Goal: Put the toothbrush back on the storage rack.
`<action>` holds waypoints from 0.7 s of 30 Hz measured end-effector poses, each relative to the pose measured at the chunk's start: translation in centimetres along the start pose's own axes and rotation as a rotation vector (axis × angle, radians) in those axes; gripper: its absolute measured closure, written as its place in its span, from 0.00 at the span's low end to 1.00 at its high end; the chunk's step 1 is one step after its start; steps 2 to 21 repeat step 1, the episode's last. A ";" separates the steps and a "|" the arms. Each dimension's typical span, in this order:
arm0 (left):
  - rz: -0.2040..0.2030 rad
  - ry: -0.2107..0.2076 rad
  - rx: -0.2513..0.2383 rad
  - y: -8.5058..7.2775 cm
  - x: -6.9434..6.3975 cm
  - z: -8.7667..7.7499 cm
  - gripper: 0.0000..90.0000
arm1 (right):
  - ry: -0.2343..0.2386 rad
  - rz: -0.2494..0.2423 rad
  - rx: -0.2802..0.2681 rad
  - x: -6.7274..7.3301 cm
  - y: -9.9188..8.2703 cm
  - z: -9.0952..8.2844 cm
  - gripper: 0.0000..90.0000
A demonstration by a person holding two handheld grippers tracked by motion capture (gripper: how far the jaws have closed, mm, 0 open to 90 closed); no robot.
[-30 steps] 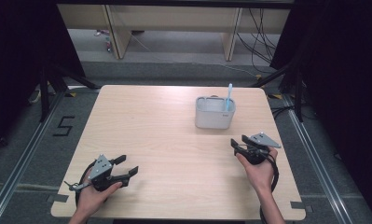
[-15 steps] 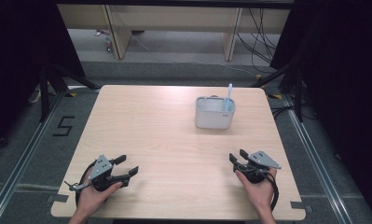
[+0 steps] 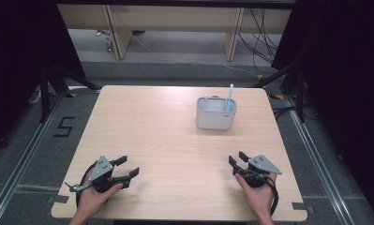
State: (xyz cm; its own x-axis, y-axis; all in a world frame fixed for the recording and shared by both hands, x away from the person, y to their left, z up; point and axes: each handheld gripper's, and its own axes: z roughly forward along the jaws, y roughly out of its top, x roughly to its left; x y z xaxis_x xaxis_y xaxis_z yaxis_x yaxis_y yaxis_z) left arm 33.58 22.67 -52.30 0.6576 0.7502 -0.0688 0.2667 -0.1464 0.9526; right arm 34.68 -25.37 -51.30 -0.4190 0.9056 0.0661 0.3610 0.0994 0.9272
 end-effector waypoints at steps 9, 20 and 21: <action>0.000 0.000 0.001 0.0 0.0 0.0 0.32 | 0.007 0.001 0.001 0.0 0.0 0.0 0.57; 0.000 0.000 0.001 0.0 0.0 0.0 0.32 | 0.007 0.001 0.001 0.0 0.0 0.0 0.57; 0.000 0.000 0.001 0.0 0.0 0.0 0.32 | 0.007 0.001 0.001 0.0 0.0 0.0 0.57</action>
